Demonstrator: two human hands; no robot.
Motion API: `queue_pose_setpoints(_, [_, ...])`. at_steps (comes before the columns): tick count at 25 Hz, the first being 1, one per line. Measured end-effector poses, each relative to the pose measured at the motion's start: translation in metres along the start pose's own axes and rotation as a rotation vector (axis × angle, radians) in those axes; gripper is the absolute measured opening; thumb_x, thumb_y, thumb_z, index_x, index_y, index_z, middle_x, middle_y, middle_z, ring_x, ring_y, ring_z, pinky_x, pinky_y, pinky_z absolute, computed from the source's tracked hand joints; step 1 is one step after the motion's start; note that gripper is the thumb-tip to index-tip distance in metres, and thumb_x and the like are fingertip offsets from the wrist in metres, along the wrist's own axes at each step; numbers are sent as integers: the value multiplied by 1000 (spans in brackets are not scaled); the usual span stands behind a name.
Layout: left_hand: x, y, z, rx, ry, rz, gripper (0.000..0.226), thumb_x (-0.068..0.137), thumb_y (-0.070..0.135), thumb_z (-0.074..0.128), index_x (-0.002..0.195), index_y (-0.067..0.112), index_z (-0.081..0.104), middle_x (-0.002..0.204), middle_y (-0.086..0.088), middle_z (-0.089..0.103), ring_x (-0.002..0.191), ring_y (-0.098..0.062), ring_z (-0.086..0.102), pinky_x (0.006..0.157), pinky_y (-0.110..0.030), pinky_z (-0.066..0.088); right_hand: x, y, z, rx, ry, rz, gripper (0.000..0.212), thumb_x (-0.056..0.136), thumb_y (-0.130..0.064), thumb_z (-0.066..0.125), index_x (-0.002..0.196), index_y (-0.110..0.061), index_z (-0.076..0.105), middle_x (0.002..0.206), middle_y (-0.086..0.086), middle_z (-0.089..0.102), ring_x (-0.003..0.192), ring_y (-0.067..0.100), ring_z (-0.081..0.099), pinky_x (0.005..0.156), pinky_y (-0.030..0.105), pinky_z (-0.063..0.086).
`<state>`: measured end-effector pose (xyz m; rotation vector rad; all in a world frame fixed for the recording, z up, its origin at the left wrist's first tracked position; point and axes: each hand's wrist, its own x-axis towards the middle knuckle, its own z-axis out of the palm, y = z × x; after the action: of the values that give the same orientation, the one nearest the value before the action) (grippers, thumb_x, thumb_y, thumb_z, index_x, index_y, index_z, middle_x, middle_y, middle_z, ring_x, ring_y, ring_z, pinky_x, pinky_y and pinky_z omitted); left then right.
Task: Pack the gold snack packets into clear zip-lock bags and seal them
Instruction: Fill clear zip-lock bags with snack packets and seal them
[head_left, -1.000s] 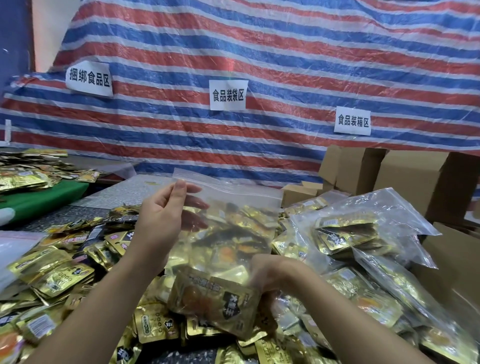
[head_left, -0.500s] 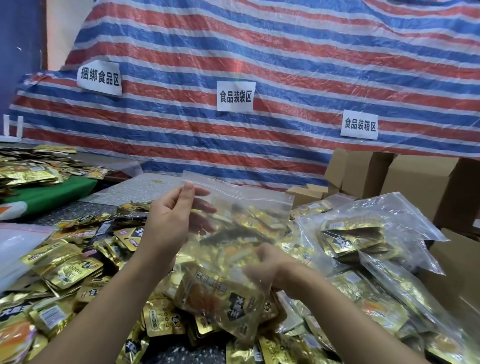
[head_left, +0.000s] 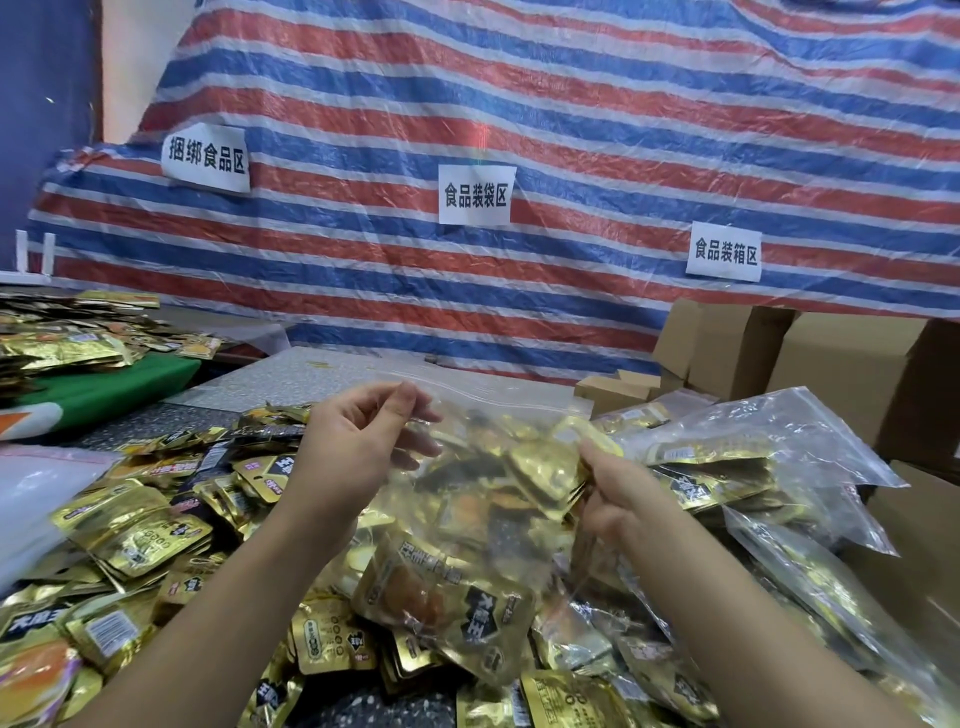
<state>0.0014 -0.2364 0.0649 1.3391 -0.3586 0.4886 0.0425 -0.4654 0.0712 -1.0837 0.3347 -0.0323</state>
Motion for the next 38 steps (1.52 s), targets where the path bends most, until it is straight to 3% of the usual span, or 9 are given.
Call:
queue_pose_setpoints(2, [-1,1,0,-13,-9,-8,26,82,37,59,85,15,72,81,-5,75,61,-18,70,52,-22,54,-6,-17,3,180,-11,-52,22,101,-18,55,95,3,59,83,15,69,75,26,67,56,34,59])
queue_pose_setpoints(4, [-1,1,-1,-23,-21,-15,23,81,36,60,81,18,73,81,-6,75,62,-18,70,52,-22,54,-14,-37,8,294,-89,-124,19,100,-12,56,108,5,59,103,20,70,94,27,70,77,34,60])
queue_pose_setpoints(6, [-1,1,-1,-28,-35,-12,21,81,35,62,77,20,76,81,-6,75,62,-18,69,52,-23,54,-23,-53,15,343,-179,-222,17,99,-5,54,114,3,58,113,20,69,97,26,71,85,32,58])
queue_pose_setpoints(10, [-2,2,-1,-23,-71,-1,14,80,34,64,79,29,78,84,-5,76,64,-17,70,53,-22,54,-47,-71,31,348,-425,-394,11,100,-6,51,106,-5,60,94,14,77,80,22,76,71,33,63])
queue_pose_setpoints(15, [-3,3,-1,-28,-72,-14,14,77,36,66,81,29,78,85,-5,76,64,-16,70,53,-22,54,-64,-72,39,166,-647,-506,31,97,-4,51,127,-2,54,108,15,74,100,26,73,74,37,61])
queue_pose_setpoints(20, [-4,3,0,-31,-65,-8,14,79,34,67,78,24,77,83,-5,76,62,-15,69,53,-23,52,-60,-67,40,-65,-711,-627,52,86,-7,62,135,6,48,114,17,69,103,29,70,83,43,59])
queue_pose_setpoints(25, [-3,4,-1,-65,-60,-27,15,76,32,68,76,19,76,81,-5,75,61,-15,68,52,-23,51,-55,-62,31,-375,-713,-746,43,80,-15,74,120,-10,61,114,11,72,109,30,68,92,49,55])
queue_pose_setpoints(32, [-2,3,0,-111,-40,-22,22,75,32,67,84,13,73,77,-6,75,56,-15,67,48,-19,49,-59,-66,24,-623,-756,-742,39,78,-11,70,116,-13,63,111,7,74,108,26,70,88,38,58])
queue_pose_setpoints(38, [-2,1,2,-97,-40,-5,25,77,32,64,87,10,72,75,-7,75,55,-16,67,48,-21,49,-68,-70,30,-1045,-738,-820,35,88,-2,70,113,-26,66,111,-7,74,107,10,69,91,29,55])
